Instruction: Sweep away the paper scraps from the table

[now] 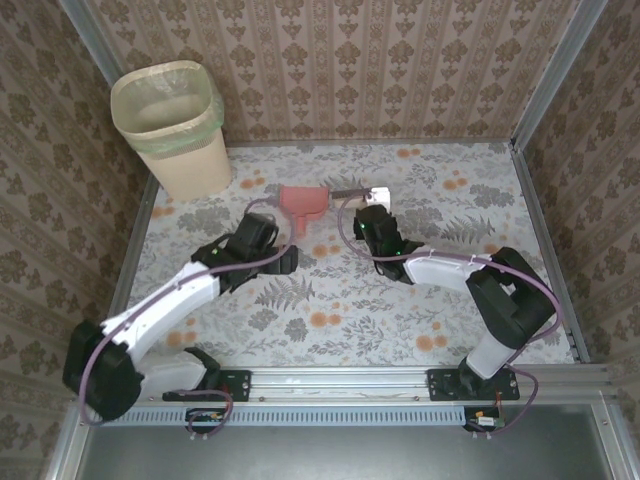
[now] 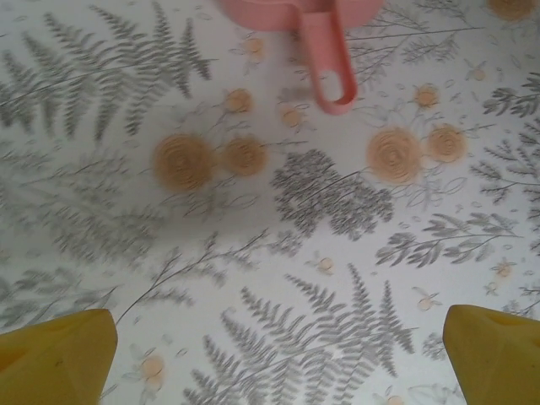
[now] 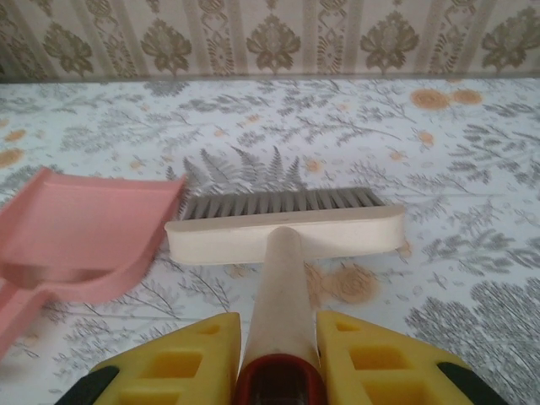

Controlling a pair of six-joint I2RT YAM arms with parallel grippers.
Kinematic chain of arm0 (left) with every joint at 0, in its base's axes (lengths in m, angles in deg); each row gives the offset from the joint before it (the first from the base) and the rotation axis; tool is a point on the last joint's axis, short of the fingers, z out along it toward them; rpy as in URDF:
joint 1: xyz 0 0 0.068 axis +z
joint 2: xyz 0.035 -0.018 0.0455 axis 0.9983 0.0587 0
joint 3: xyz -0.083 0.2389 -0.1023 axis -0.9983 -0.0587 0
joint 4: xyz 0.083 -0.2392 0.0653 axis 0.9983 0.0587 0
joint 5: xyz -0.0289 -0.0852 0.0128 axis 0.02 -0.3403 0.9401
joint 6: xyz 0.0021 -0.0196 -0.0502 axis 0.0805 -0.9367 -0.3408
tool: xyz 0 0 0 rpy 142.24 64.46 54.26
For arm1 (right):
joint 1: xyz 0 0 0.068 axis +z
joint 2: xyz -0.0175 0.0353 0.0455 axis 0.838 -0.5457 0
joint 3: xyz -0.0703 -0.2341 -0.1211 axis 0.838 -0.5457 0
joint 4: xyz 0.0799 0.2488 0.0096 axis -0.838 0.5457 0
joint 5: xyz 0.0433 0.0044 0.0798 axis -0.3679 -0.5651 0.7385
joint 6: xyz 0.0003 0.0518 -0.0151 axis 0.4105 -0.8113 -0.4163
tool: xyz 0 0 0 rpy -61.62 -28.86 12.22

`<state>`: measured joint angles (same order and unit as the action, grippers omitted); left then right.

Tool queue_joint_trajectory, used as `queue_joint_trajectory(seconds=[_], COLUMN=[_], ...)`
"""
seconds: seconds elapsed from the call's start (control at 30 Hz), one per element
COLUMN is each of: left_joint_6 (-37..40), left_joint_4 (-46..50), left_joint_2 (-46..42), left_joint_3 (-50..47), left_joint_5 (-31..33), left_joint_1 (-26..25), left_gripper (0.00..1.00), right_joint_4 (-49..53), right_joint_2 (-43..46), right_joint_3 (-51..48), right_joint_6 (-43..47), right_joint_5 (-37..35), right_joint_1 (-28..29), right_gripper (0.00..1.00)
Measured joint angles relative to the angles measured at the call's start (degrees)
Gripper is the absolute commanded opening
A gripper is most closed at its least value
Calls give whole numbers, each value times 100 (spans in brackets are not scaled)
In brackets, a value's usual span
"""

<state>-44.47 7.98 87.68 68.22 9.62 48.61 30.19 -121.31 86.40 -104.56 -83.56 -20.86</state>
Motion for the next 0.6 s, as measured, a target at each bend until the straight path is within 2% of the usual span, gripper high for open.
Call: queue_joint_trajectory(seconds=[0.13,0.33,0.6], left_joint_6=[-22,-24,-28], left_joint_4=[-437,-1001,-1117], left_joint_2=[-1193,-2581,-3307], left_joint_3=[-754,-1611,-2048], left_joint_5=[514,1152,1683], left_joint_1=[-20,-20,160], left_gripper=[100,100,100], right_joint_4=[-251,-417,-262], right_joint_2=[140,192,192], right_joint_3=[-476,-835,-962], right_joint_6=[-157,-463,-815], right_joint_5=[-212,-461,-538], right_joint_1=[107,444,691], right_gripper=[17,34,51])
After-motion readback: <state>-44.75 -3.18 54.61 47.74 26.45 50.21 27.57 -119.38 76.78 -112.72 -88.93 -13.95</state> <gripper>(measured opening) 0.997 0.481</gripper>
